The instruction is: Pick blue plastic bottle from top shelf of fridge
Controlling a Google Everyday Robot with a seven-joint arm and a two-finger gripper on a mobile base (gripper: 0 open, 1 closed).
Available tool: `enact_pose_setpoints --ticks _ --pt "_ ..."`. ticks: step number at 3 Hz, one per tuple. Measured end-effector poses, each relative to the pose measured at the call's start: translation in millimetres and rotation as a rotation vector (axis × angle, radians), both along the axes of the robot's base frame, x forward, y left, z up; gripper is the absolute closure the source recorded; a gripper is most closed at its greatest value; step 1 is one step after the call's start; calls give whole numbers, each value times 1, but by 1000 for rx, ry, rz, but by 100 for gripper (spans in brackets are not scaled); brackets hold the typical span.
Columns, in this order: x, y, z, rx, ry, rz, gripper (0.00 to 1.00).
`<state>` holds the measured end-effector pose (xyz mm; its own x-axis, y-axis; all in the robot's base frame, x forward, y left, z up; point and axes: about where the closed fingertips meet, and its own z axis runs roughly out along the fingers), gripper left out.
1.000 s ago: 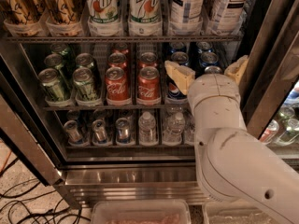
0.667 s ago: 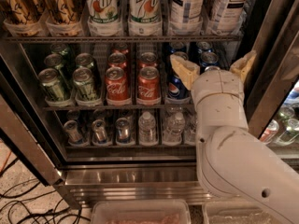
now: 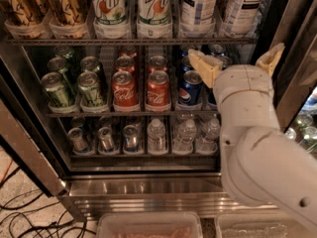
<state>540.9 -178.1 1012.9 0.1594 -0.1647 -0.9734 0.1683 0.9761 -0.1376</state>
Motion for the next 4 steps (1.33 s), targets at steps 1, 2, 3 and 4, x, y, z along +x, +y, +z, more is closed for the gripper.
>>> enact_pose_setpoints --ticks 1,2,3,4 --pt "-8 -19 24 -32 40 18 0" --pt "-16 -37 41 -119 99 41 0" --pt "-15 -16 37 -115 120 122 0" --pt "-15 -16 37 -113 120 123 0"
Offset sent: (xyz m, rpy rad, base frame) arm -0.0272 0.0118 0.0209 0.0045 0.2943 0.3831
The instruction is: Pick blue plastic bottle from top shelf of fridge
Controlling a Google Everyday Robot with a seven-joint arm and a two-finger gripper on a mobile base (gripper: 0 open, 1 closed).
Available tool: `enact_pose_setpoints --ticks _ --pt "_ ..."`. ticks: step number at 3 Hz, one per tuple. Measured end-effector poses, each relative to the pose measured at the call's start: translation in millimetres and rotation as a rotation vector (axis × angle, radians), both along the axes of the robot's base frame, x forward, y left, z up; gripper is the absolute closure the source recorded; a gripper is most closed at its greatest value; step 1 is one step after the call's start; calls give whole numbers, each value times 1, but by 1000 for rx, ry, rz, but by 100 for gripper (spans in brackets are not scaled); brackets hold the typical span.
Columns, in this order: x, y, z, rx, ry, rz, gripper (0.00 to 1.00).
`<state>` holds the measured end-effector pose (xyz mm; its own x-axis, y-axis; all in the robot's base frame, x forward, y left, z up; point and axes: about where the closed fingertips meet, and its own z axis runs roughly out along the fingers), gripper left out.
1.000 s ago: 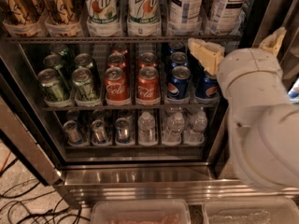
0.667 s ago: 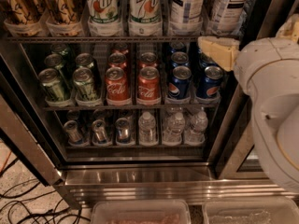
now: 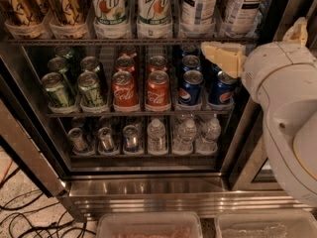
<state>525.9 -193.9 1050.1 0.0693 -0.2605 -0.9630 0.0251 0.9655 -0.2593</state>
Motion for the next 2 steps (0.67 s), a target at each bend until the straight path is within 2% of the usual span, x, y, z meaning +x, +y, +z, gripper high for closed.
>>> enact_pose_setpoints --ticks 1,2 --pt "2 2 -2 40 -9 -8 0" --pt "11 15 -11 117 -26 -26 0"
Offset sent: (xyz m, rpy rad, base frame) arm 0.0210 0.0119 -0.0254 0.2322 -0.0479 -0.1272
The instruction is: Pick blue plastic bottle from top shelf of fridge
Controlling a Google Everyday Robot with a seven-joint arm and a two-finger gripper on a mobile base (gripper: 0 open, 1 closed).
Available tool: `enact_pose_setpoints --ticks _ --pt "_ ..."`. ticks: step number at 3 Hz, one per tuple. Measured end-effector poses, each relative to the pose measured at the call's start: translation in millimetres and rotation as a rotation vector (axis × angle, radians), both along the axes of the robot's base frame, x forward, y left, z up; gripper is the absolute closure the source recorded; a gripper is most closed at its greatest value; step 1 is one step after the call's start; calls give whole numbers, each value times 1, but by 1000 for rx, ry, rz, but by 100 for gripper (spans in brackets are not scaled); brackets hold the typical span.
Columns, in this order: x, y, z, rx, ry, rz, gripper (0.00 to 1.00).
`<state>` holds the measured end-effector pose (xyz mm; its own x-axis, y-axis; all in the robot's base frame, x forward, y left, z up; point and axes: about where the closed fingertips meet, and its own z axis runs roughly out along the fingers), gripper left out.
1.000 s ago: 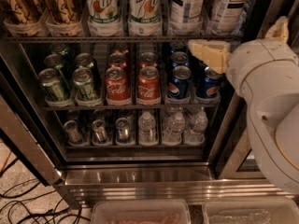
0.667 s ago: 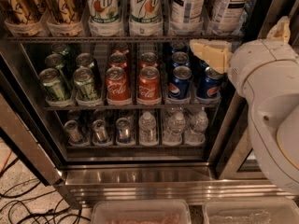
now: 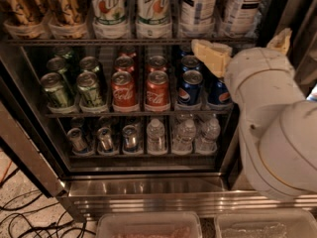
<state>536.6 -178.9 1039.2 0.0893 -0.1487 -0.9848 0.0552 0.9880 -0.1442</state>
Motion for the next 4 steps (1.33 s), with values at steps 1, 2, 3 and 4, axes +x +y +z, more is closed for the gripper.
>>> enact_pose_setpoints --ticks 1,2,3,4 --pt "-1 -12 0 12 2 -48 0" --pt "-1 -12 0 12 2 -48 0" --pt "-1 -11 1 29 2 -8 0" --pt "-1 -4 3 81 -7 37 0"
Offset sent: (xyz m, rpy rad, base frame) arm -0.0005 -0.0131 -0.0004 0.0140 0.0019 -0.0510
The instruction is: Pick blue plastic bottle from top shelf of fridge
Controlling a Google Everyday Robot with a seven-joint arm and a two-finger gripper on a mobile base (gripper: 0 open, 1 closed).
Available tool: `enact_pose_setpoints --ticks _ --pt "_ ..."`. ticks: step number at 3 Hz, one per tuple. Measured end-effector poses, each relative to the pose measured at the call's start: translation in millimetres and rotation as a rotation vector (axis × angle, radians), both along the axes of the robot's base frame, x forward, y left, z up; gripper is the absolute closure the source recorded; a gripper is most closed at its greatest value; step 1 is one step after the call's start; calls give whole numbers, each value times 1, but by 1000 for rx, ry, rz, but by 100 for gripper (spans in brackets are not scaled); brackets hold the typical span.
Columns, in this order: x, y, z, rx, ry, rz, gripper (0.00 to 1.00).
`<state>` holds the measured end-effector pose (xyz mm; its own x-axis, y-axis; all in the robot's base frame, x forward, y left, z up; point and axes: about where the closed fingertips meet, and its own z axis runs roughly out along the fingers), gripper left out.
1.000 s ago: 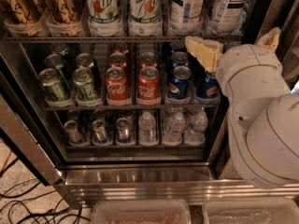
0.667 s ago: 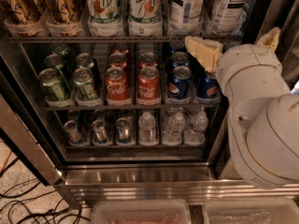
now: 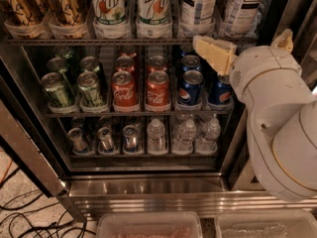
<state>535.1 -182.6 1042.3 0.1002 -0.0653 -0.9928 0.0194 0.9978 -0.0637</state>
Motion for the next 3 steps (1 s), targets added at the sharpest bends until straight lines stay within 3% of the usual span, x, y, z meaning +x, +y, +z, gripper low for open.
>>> enact_pose_setpoints --ticks 1,3 --pt "0 0 0 0 0 0 0" --pt "0 0 0 0 0 0 31"
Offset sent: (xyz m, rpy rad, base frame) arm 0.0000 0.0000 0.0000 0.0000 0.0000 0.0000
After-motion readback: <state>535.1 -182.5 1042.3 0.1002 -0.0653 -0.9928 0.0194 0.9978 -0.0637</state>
